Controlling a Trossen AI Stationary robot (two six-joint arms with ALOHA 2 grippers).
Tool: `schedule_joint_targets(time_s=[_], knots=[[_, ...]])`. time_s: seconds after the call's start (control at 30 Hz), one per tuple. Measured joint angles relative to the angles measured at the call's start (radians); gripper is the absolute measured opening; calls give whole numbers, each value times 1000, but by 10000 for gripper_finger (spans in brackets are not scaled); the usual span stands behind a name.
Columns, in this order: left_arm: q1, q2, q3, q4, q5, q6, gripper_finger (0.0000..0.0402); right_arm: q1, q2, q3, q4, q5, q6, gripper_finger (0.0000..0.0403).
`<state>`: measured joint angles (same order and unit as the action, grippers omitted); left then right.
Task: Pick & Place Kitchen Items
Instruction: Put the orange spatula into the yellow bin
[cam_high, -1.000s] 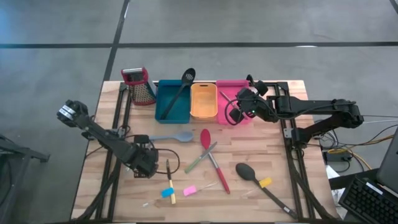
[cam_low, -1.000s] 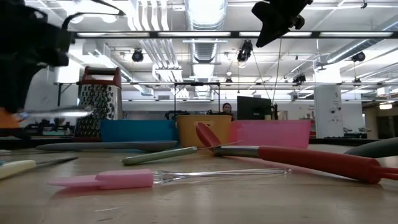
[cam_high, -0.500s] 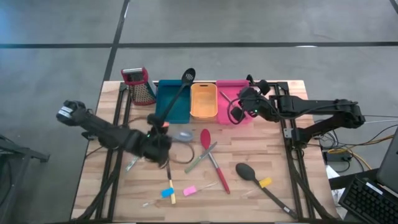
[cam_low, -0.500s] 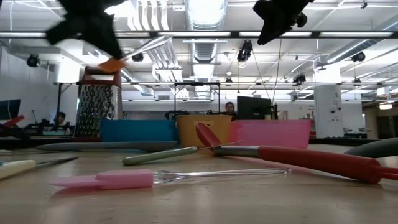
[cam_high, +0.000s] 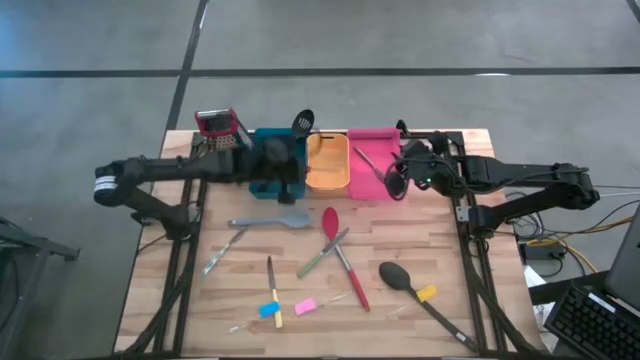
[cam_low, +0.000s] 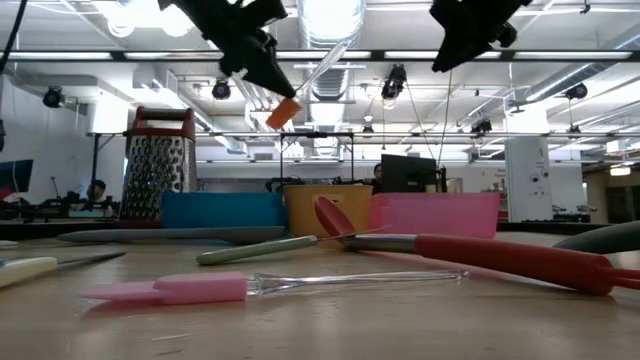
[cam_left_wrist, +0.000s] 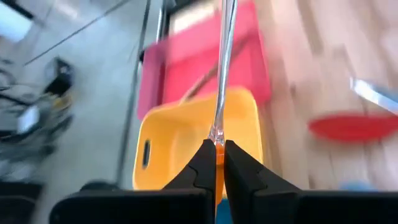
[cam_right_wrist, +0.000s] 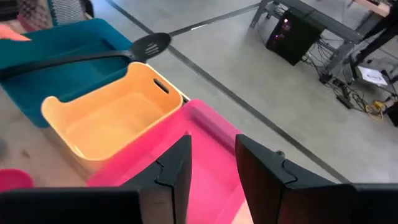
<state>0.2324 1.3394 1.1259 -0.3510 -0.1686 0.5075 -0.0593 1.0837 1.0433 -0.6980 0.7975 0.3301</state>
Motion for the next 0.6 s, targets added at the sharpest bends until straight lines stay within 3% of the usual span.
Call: schedule_joint_targets(time_s=[0.13,0.27,0.43,0.6], knots=[[124,9,0,110,200,-75,13,0,-78,-82,60,41,9,126],[184,33,0,171,290,-69,13,0,-149,-152,145,43,-15,131],[187,101,0,168,235,231,13,0,-213,-206,238,43,-58,129],[191,198,20,169,201,366,13,-1,-240,-216,252,43,-72,113]])
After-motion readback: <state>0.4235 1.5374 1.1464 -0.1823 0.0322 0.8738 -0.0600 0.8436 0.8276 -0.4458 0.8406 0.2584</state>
